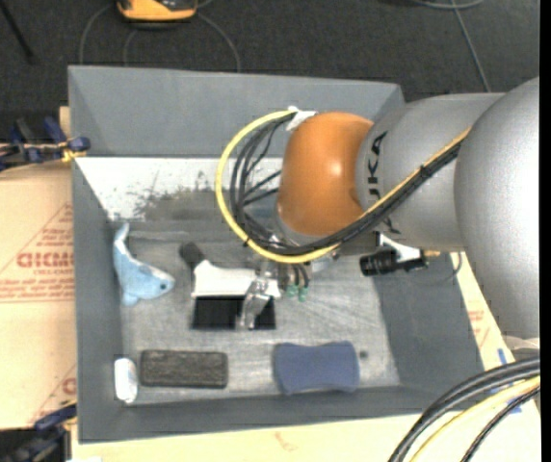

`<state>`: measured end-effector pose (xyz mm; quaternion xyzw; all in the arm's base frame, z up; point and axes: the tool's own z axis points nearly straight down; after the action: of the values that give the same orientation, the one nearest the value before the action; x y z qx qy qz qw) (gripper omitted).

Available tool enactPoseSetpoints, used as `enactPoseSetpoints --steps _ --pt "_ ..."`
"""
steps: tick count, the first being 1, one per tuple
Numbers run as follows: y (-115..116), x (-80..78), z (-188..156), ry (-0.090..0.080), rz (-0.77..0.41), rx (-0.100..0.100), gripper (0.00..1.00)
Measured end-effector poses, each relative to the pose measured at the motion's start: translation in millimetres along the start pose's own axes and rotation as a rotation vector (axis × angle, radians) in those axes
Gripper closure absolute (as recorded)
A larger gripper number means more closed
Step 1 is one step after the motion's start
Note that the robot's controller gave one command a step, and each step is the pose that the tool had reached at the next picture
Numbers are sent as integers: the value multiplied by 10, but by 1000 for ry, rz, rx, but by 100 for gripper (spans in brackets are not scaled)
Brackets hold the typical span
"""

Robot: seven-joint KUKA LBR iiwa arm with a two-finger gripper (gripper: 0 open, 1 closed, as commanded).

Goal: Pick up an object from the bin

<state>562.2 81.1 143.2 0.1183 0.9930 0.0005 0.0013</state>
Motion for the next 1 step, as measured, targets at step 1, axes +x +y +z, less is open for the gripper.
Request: enactPoseSetpoints --steps 1 --pt "-2 0 -71 0 0 0 100"
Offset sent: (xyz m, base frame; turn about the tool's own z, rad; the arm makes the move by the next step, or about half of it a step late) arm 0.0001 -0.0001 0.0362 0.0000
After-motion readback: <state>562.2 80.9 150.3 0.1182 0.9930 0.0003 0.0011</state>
